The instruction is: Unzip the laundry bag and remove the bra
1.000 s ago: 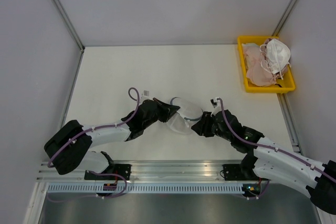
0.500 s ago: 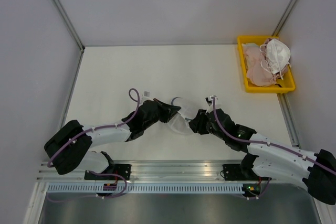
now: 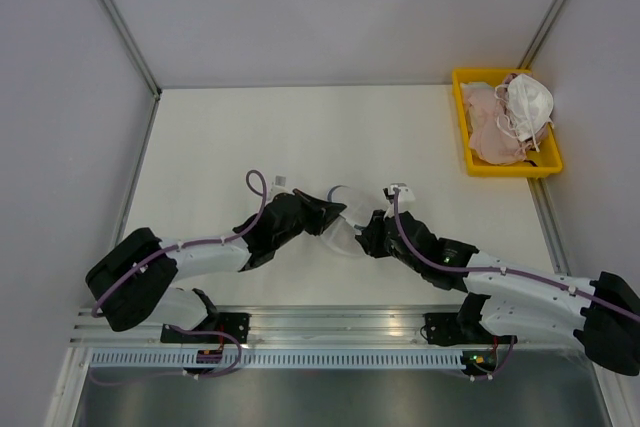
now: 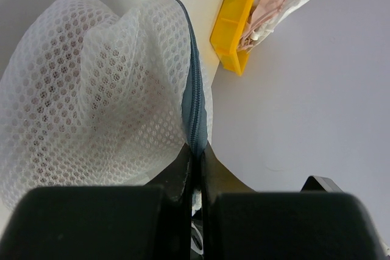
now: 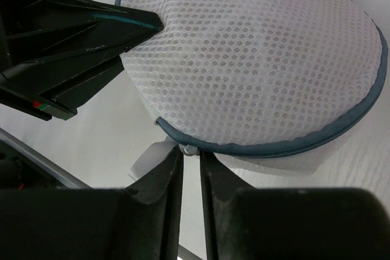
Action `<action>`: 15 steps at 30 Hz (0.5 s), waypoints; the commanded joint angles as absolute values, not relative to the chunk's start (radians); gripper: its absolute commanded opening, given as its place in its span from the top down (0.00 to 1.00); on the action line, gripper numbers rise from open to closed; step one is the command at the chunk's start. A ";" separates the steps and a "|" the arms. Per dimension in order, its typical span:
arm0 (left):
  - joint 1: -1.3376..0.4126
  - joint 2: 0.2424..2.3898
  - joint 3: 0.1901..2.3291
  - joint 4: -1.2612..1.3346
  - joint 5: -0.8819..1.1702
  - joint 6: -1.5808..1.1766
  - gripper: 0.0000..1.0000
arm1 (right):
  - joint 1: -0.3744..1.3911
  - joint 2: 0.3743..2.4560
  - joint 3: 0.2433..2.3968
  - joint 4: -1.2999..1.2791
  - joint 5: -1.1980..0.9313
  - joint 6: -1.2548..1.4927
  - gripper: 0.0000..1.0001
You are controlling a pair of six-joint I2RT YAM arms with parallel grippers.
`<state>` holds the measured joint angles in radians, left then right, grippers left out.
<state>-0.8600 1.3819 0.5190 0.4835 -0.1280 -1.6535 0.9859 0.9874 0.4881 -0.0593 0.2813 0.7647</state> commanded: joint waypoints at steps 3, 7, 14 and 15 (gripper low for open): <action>-0.871 1.382 0.500 0.546 -0.127 -1.690 0.98 | 1.019 0.994 0.548 -0.020 0.388 0.769 0.89; -0.871 1.373 0.489 0.548 -0.135 -1.687 0.98 | 1.029 0.980 0.552 -0.063 0.414 0.773 1.00; -0.859 1.333 0.462 0.552 -0.138 -1.638 0.98 | 1.035 0.939 0.569 -0.182 0.433 0.779 0.99; -0.854 1.328 0.453 0.554 -0.127 -1.626 0.98 | 1.037 0.936 0.572 -0.213 0.430 0.778 1.00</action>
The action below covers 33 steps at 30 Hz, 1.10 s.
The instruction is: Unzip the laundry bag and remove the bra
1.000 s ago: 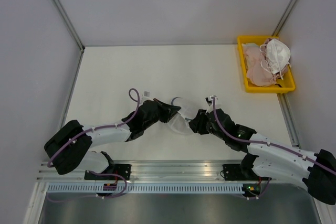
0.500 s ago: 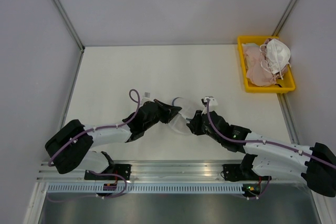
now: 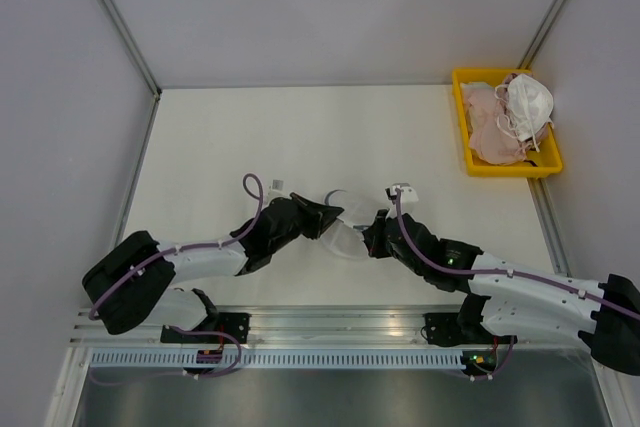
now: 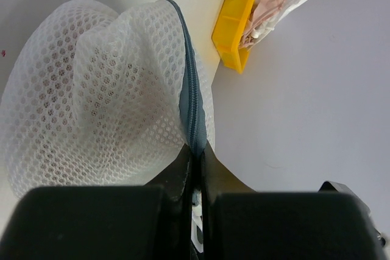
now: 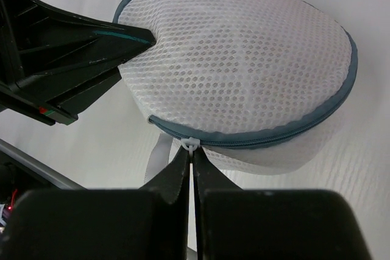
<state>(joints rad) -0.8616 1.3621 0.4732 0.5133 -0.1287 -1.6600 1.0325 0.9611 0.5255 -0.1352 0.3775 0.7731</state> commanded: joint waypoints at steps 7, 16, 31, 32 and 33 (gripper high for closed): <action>-0.744 1.335 0.423 0.630 0.033 -1.517 0.98 | 1.037 0.931 0.610 -0.330 0.426 0.770 1.00; -0.562 1.525 0.546 0.730 0.509 -1.246 0.98 | 1.035 0.997 0.666 -0.426 0.443 0.764 1.00; -0.405 1.661 0.750 0.529 0.896 -0.885 0.98 | 1.037 1.035 0.724 -0.555 0.449 0.719 1.00; -0.397 1.673 0.764 0.522 0.919 -0.864 0.98 | 1.037 1.037 0.726 -0.564 0.448 0.716 1.00; -0.388 1.683 0.770 0.515 0.931 -0.858 0.98 | 1.035 1.038 0.727 -0.569 0.452 0.716 1.00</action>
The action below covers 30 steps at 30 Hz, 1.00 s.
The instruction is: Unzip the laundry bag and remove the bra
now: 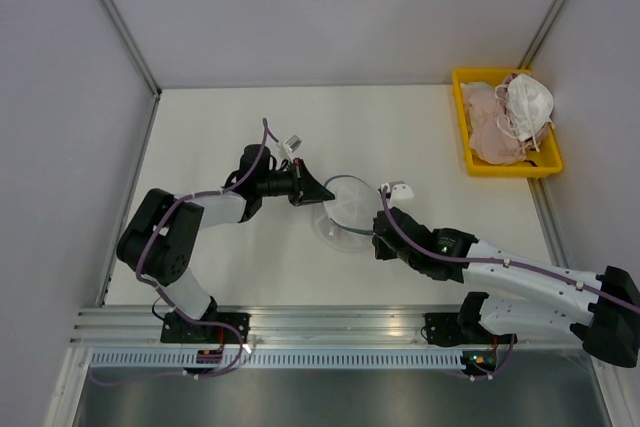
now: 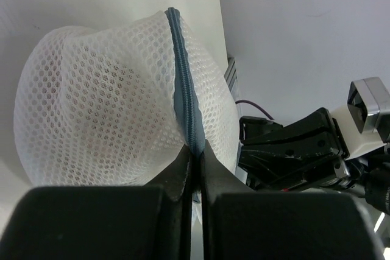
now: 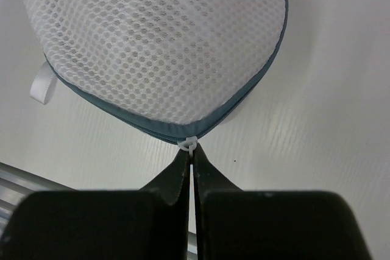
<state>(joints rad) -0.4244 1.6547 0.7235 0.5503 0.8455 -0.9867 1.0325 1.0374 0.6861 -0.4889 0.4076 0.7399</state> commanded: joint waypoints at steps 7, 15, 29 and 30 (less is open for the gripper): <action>-0.377 1.773 0.879 0.440 1.103 -0.753 0.98 | 1.035 1.071 0.745 -0.601 0.488 0.712 0.99; -0.354 1.770 0.948 0.321 1.115 -0.709 0.40 | 1.035 1.086 0.761 -0.607 0.502 0.704 0.99; -0.354 1.315 0.709 0.078 0.623 -0.836 0.00 | 1.037 1.085 0.759 -0.571 0.502 0.698 0.99; -0.357 1.271 0.687 0.055 0.602 -0.848 0.00 | 1.035 1.091 0.762 -0.565 0.497 0.693 0.99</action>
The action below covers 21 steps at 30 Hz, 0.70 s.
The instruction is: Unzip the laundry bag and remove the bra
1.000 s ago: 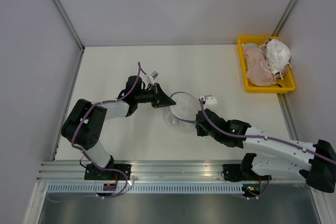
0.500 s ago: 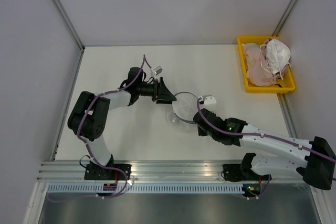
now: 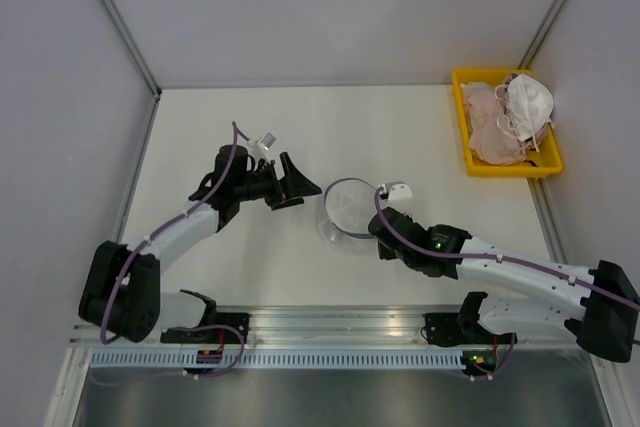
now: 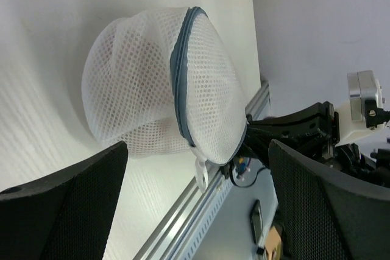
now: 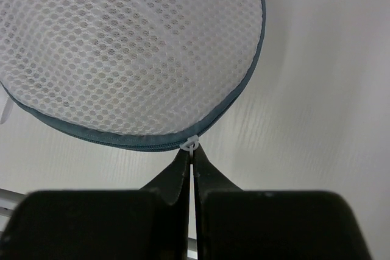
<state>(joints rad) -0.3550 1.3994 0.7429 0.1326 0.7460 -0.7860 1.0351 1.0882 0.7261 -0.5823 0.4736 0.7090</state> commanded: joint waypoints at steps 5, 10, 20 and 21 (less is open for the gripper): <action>-0.411 1.034 0.563 -0.079 0.502 -0.940 0.00 | 1.035 1.112 0.759 -0.477 0.382 0.663 0.99; -0.503 0.832 0.464 -0.097 0.430 -1.108 0.00 | 1.037 1.167 0.746 -0.327 0.204 0.627 1.00; -0.652 0.925 0.462 0.055 0.362 -1.238 0.00 | 1.055 1.250 0.770 -0.152 0.023 0.601 0.99; -0.653 0.939 0.457 0.089 0.361 -1.244 0.00 | 1.055 1.250 0.767 -0.147 0.015 0.598 1.00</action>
